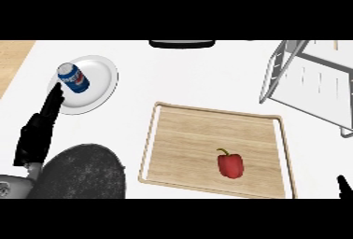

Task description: Pick the bell pepper from the tray and place it in the tiered basket

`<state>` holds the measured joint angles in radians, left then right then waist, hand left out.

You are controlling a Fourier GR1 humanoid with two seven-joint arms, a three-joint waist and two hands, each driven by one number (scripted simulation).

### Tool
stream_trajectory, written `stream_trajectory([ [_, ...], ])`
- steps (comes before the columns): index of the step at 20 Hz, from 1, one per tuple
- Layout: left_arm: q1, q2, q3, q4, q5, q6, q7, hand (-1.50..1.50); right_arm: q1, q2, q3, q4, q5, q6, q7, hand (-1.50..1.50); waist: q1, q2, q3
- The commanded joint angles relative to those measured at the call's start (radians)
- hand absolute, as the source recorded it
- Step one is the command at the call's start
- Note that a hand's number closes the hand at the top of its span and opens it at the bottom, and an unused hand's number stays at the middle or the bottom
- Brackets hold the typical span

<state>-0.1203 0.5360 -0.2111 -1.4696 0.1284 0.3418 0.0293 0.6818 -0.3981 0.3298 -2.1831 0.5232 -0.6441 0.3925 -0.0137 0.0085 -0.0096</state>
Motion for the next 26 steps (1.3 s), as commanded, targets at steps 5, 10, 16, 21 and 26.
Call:
stream_trajectory([
  [5, -0.058, -0.046, -0.038, 0.027, -0.043, 0.011, 0.016, 0.00, -0.068, -0.055, 0.033, -0.258, 0.259, 0.282, 0.517, -1.50, 0.044, 0.010, 0.001],
  [10, -0.086, -0.027, -0.015, 0.041, -0.032, -0.023, 0.043, 0.00, -0.282, -0.007, 0.091, -0.235, 0.301, 0.438, 0.822, -1.50, 0.042, 0.003, 0.003],
  [16, -0.060, -0.055, -0.018, 0.024, -0.043, -0.020, 0.021, 0.00, -0.543, 0.124, 0.132, -0.090, 0.298, 0.594, 1.038, -1.50, 0.046, -0.002, 0.005],
  [21, -0.045, -0.044, 0.006, 0.034, -0.040, -0.039, 0.007, 0.00, -0.590, 0.213, 0.147, 0.037, 0.349, 0.641, 1.038, -1.50, 0.031, -0.005, 0.007],
  [26, -0.050, -0.052, 0.022, 0.023, -0.046, -0.036, 0.024, 0.00, -0.645, 0.331, 0.194, 0.095, 0.451, 0.689, 1.072, -1.50, 0.028, -0.008, 0.008],
])
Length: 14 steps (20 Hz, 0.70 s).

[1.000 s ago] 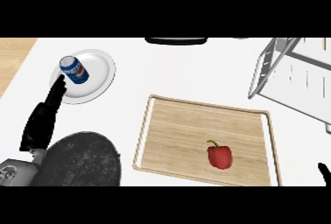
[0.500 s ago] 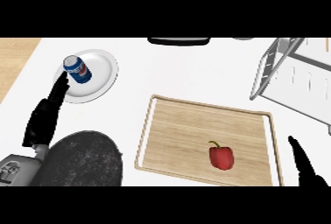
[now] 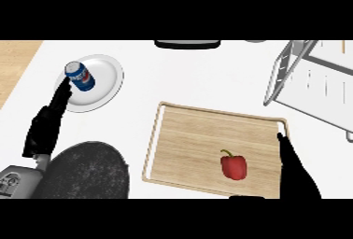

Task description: Pick the bell pepper from the tray and place it in the tiered basket

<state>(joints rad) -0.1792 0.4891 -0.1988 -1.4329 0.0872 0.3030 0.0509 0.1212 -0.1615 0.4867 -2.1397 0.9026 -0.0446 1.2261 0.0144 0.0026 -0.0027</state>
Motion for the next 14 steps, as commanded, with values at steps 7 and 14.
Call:
stream_trajectory([
  [7, 0.025, -0.014, 0.028, 0.021, -0.013, -0.020, -0.038, 0.00, -0.109, 0.158, 0.059, 0.130, 0.200, 0.164, 0.222, -1.50, -0.008, -0.001, 0.001],
  [14, 0.008, -0.030, 0.038, 0.014, -0.022, -0.029, -0.012, 0.00, -0.124, 0.160, 0.094, 0.128, 0.242, 0.178, 0.260, -1.50, -0.011, -0.001, 0.001],
])
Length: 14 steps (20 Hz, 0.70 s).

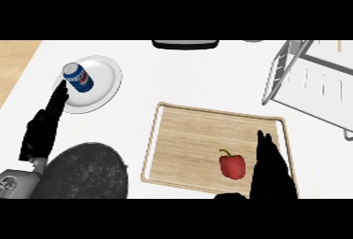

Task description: Pick the bell pepper from the tray and place it in the tiered basket

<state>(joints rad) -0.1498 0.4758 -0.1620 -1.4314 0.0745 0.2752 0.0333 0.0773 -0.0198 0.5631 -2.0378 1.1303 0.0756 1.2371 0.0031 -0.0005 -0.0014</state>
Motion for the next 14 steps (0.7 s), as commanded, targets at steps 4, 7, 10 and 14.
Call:
stream_trajectory([
  [4, 0.025, 0.001, 0.011, -0.045, -0.013, -0.007, 0.037, 0.00, -0.030, 0.019, 0.064, 0.111, 0.026, -0.042, 0.230, -1.50, 0.007, 0.000, 0.001],
  [7, -0.014, -0.039, 0.001, -0.005, -0.033, 0.006, 0.018, 0.00, -0.065, 0.019, 0.019, 0.098, -0.019, 0.023, 0.244, -1.50, -0.001, 0.002, 0.001],
  [10, -0.025, -0.032, 0.023, 0.044, -0.041, -0.002, -0.005, 0.00, -0.027, 0.019, 0.006, 0.118, -0.023, -0.016, 0.217, -1.50, -0.005, 0.002, 0.001],
  [14, -0.007, -0.027, 0.019, -0.012, -0.039, -0.018, 0.033, 0.00, -0.088, 0.019, -0.001, 0.154, -0.052, -0.030, 0.250, -1.50, 0.004, 0.001, 0.001],
])
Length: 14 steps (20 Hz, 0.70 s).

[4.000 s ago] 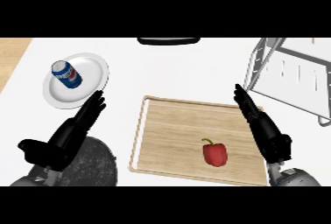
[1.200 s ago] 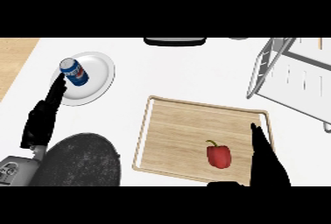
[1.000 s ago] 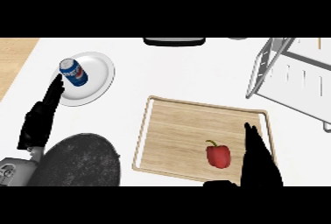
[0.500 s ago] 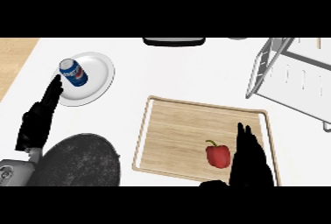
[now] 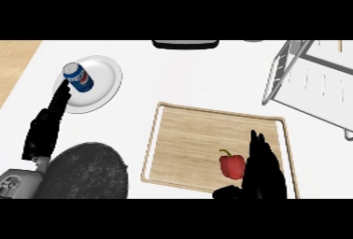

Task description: Pick the bell pepper from the tray and place it in the tiered basket

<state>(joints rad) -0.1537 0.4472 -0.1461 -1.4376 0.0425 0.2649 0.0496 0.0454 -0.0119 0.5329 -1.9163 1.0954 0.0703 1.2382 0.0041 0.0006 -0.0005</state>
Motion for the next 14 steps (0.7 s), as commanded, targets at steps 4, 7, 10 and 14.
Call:
stream_trajectory([
  [4, 0.011, -0.012, 0.015, 0.002, -0.012, -0.011, -0.001, 0.00, -0.023, 0.011, 0.008, 0.088, -0.018, -0.079, 0.188, -1.50, 0.001, 0.000, 0.000],
  [7, -0.035, -0.007, 0.034, 0.025, -0.016, -0.025, 0.007, 0.00, -0.035, 0.011, -0.001, 0.094, -0.044, -0.059, 0.180, -1.50, -0.004, 0.000, 0.000],
  [10, -0.006, -0.032, 0.035, 0.075, -0.027, -0.030, -0.055, 0.00, -0.046, 0.011, -0.036, 0.114, -0.074, -0.042, 0.139, -1.50, -0.005, 0.001, 0.000],
  [14, -0.002, -0.001, 0.049, -0.044, -0.018, -0.053, 0.030, 0.00, -0.123, 0.011, -0.104, 0.199, -0.127, -0.051, 0.113, -1.50, 0.002, 0.000, 0.001],
])
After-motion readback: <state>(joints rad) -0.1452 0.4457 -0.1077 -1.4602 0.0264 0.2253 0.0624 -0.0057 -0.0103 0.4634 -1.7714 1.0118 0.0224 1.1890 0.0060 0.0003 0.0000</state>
